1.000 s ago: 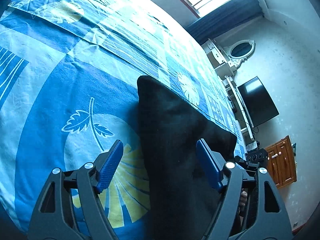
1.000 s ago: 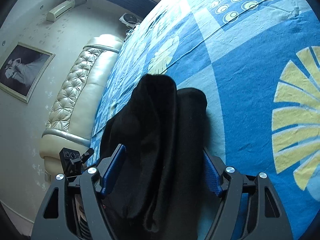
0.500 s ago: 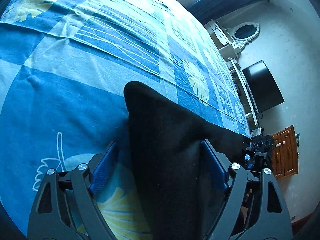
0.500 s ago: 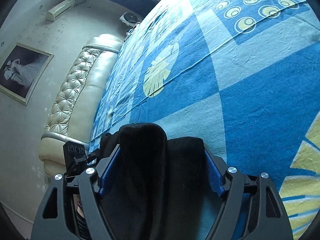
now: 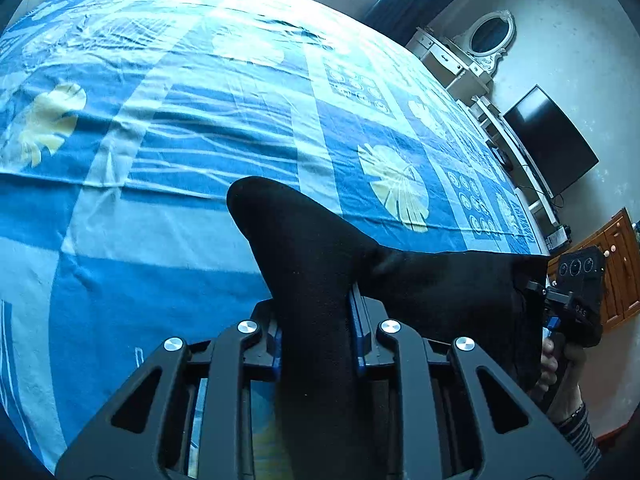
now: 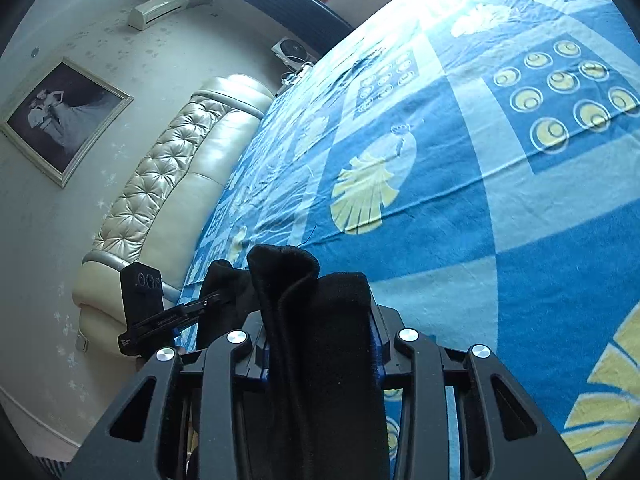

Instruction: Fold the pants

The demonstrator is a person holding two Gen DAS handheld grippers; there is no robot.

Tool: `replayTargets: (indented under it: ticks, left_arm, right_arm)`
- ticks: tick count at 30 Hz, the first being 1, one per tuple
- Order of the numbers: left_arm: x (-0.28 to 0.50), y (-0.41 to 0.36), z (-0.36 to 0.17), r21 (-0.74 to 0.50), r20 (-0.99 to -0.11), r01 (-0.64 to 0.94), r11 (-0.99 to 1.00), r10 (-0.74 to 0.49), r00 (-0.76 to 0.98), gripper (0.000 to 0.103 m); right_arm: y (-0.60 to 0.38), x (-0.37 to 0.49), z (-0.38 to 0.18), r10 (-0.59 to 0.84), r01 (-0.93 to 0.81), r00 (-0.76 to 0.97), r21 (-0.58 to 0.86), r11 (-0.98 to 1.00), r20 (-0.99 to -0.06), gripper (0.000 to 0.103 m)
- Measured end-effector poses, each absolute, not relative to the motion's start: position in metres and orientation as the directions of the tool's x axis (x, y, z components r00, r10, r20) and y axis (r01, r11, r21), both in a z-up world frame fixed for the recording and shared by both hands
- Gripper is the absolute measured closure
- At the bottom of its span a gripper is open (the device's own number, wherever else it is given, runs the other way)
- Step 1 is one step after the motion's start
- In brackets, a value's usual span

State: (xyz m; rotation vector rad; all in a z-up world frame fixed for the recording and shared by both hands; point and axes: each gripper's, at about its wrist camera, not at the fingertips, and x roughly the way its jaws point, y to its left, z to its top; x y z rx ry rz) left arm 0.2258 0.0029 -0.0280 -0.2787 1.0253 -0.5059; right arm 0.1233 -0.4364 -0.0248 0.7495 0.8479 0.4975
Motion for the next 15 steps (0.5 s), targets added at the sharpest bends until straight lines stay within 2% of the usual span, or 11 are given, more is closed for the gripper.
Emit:
replayTargets:
  ticks: [5, 11, 15]
  left_arm:
    - [0.269, -0.001, -0.014, -0.397, -0.752, 0.273, 0.876, -0.481, 0.451, 0.079]
    - [0.315, -0.009, -0.029, -0.315, -0.802, 0.252, 0.915, -0.398, 0.445, 0.079]
    - [0.330, -0.006, -0.048, -0.315, -0.824, 0.231, 0.921, -0.386, 0.415, 0.078]
  right_arm:
    - [-0.436, 0.160, -0.022, 0.651, -0.092, 0.602, 0.771, 0.631, -0.461, 0.068]
    - [-0.432, 0.204, -0.033, 0.634, -0.058, 0.598, 0.763, 0.644, -0.489, 0.068]
    - [-0.435, 0.223, -0.052, 0.624, -0.005, 0.577, 0.761, 0.649, -0.528, 0.068]
